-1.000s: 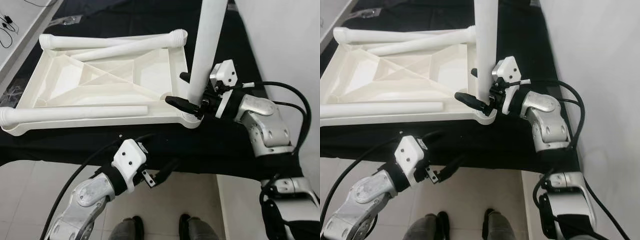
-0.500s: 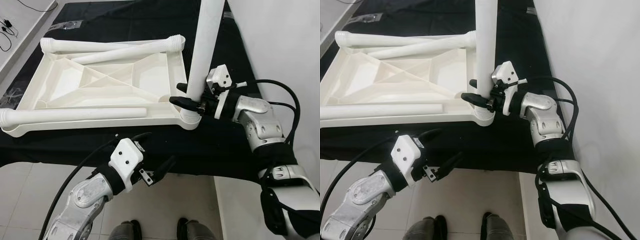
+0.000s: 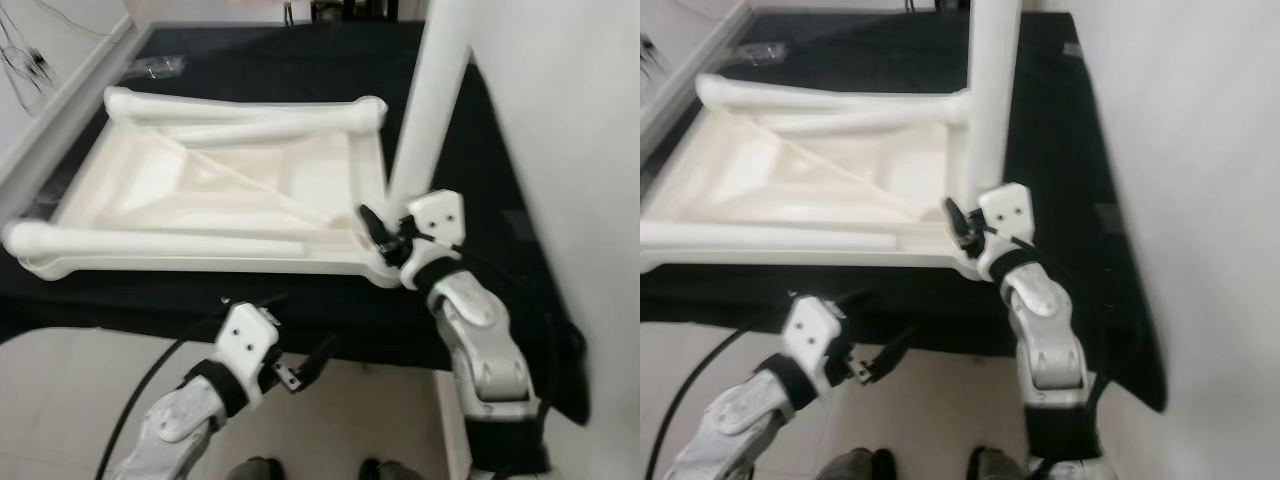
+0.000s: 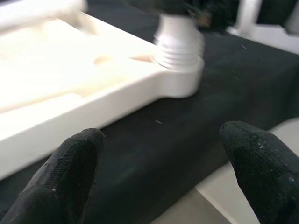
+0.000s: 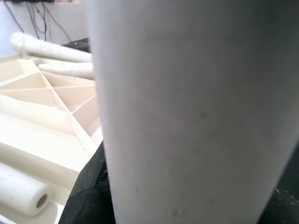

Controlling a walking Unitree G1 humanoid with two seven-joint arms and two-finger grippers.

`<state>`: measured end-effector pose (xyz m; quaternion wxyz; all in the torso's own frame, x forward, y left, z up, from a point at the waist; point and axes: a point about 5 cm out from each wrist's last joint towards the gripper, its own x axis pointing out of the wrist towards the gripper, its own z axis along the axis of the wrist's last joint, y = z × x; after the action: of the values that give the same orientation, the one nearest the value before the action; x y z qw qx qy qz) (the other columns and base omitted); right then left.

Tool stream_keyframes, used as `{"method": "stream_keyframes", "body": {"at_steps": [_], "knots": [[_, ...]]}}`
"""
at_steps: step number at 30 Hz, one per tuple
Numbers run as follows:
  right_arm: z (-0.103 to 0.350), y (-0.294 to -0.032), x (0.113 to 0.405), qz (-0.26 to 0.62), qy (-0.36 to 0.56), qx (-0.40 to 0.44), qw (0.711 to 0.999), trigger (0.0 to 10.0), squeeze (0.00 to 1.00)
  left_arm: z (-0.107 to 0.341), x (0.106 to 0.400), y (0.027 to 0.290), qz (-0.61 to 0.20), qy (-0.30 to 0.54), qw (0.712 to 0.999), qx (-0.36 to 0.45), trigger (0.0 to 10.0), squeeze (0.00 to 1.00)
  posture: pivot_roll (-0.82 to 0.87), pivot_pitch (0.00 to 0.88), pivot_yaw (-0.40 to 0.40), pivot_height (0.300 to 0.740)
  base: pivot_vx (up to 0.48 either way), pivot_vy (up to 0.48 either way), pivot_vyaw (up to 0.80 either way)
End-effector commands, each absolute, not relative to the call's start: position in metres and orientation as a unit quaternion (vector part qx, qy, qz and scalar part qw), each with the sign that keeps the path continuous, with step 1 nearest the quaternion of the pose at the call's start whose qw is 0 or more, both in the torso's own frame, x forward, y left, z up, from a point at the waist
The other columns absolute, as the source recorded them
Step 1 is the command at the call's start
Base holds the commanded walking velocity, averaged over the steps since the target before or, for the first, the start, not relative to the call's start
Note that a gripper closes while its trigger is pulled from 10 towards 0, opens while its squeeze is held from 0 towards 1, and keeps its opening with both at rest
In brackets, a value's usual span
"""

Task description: Building children table

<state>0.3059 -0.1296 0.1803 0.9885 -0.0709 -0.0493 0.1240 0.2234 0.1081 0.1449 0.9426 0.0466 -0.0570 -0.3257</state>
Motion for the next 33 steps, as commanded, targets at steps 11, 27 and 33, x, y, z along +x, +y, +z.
{"method": "stream_keyframes", "body": {"at_steps": [11,27,33], "knots": [[0.190,-0.122,0.326,0.292,-0.049,-0.028,0.955,10.0,0.29,0.139,0.231,0.108,-0.312,-0.076,0.946,0.047,10.0,0.00,0.08,0.174,0.011,0.740,0.000,0.000,0.00],[0.227,-0.137,0.353,0.545,-0.040,-0.098,0.832,0.0,0.00,0.132,0.240,0.102,-0.309,-0.091,0.945,0.049,10.0,0.00,0.09,0.144,-0.022,0.740,0.000,0.000,0.00],[0.225,-0.141,0.368,0.533,-0.024,-0.106,0.839,0.0,0.00,0.130,0.241,0.101,-0.308,-0.092,0.946,0.043,10.0,0.00,0.09,0.140,-0.021,0.740,0.000,0.000,0.00]]}}
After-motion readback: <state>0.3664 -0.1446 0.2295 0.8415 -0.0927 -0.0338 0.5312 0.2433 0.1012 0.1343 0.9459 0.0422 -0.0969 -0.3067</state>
